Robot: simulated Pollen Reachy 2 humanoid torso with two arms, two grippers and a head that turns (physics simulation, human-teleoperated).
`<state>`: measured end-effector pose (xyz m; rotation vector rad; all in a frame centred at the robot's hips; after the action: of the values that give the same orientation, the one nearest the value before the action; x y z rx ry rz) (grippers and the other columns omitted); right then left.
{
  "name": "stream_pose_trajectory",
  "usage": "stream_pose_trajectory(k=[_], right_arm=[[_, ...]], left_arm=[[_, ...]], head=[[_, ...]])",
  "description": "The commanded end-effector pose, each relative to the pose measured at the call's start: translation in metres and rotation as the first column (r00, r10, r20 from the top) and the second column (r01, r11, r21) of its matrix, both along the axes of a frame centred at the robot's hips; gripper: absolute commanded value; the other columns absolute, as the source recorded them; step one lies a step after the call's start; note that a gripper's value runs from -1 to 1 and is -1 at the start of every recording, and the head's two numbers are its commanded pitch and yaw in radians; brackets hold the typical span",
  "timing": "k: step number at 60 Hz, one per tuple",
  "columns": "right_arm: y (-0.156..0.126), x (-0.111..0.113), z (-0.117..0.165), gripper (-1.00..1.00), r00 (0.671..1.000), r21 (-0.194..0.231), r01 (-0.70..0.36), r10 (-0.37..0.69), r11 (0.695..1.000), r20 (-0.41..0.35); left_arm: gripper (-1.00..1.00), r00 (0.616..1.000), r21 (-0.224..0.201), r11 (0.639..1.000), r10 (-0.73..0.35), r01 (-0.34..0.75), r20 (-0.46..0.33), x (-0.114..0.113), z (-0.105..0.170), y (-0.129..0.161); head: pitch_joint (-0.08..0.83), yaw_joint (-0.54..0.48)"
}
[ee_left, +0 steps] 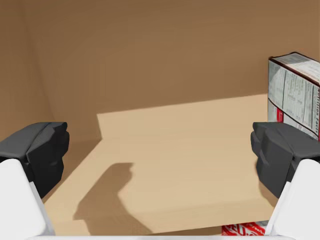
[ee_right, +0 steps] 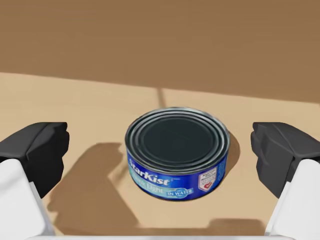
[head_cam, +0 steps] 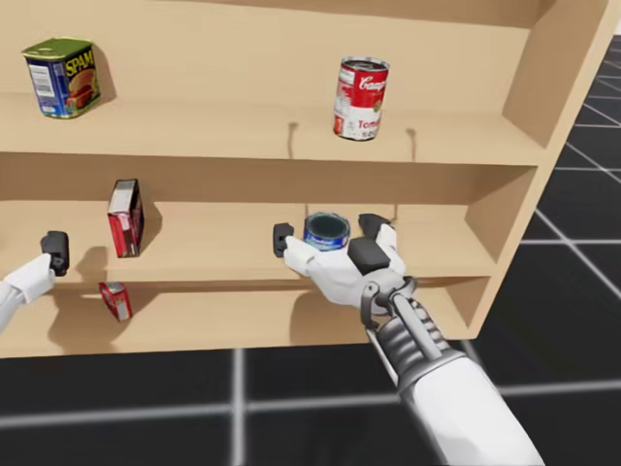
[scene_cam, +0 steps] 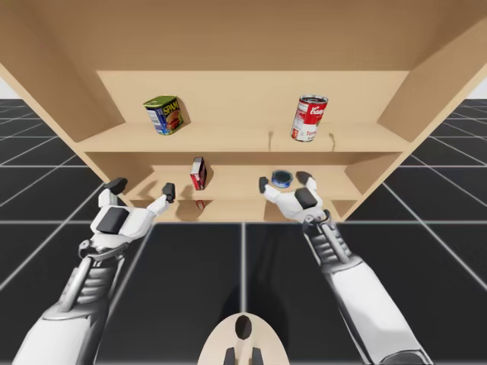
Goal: Find the tuna fish can on the shelf and bring it to me.
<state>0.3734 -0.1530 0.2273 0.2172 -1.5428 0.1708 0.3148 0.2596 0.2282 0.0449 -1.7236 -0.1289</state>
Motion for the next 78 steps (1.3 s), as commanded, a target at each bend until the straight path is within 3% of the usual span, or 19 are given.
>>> stream_pose_trajectory(k=[1, 19, 20, 23, 24, 26, 28, 41, 51, 64, 78], right_arm=[[0.024, 0.015, -0.015, -1.00, 0.999, 0.025, -0.012, 0.013, 1.000, -0.046], [0.025, 0.034, -0.035, -0.96, 0.998, -0.019, -0.019, 0.018, 1.000, -0.062], [0.025, 0.035, -0.036, -0.82, 0.998, -0.020, -0.023, 0.022, 1.000, -0.060], [0.024, 0.036, -0.037, 0.09, 0.999, -0.017, -0.008, 0.007, 1.000, -0.049], [0.023, 0.037, -0.038, 0.73, 0.999, -0.023, -0.010, 0.009, 1.000, -0.044], [0.022, 0.037, -0.038, 0.94, 0.999, -0.025, -0.007, 0.006, 1.000, -0.044], [0.020, 0.038, -0.038, 1.00, 0.999, -0.017, -0.003, 0.002, 1.000, -0.050], [0.013, 0.034, -0.034, 1.00, 1.000, -0.006, 0.011, -0.011, 1.000, -0.020], [0.008, 0.021, 0.000, 1.00, 0.997, 0.024, 0.006, -0.008, 1.000, 0.076], [0.006, -0.019, 0.035, 1.00, 0.982, 0.036, -0.017, 0.009, 0.999, 0.186], [0.003, -0.073, 0.039, 1.00, 0.976, 0.048, -0.063, 0.051, 0.997, 0.212]], left_arm=[[-1.00, 1.000, -0.002, 1.000, 0.003, -0.003, 0.000, 0.000, 0.000, 0.002], [-1.00, 1.000, -0.003, 1.000, 0.003, -0.003, 0.000, -0.002, 0.001, 0.003], [-1.00, 1.000, -0.003, 1.000, 0.003, -0.003, 0.000, -0.002, 0.001, 0.003], [-1.00, 1.000, -0.003, 1.000, 0.003, -0.003, 0.000, -0.002, 0.001, 0.004], [-1.00, 1.000, -0.003, 1.000, 0.003, -0.003, 0.000, -0.002, 0.001, 0.004], [-1.00, 1.000, -0.003, 1.000, 0.003, -0.003, 0.000, -0.002, 0.001, 0.004], [-1.00, 1.000, -0.002, 1.000, 0.004, -0.004, 0.000, -0.002, 0.001, 0.004], [-1.00, 1.000, 0.000, 1.000, 0.004, -0.004, -0.002, -0.002, 0.001, 0.003], [-1.00, 1.000, -0.002, 1.000, 0.008, -0.008, -0.001, -0.002, 0.002, 0.004], [-1.00, 1.000, 0.000, 1.000, 0.008, -0.008, -0.001, -0.002, 0.002, 0.003], [-1.00, 1.000, 0.003, 1.000, 0.009, -0.009, -0.001, -0.002, 0.002, 0.002]], head=[[0.447, -0.15], [0.451, -0.15], [0.451, -0.15], [0.451, -0.15], [0.451, -0.15], [0.451, -0.15], [0.452, -0.15], [0.453, -0.15], [0.451, -0.15], [0.449, -0.15], [0.445, -0.15]])
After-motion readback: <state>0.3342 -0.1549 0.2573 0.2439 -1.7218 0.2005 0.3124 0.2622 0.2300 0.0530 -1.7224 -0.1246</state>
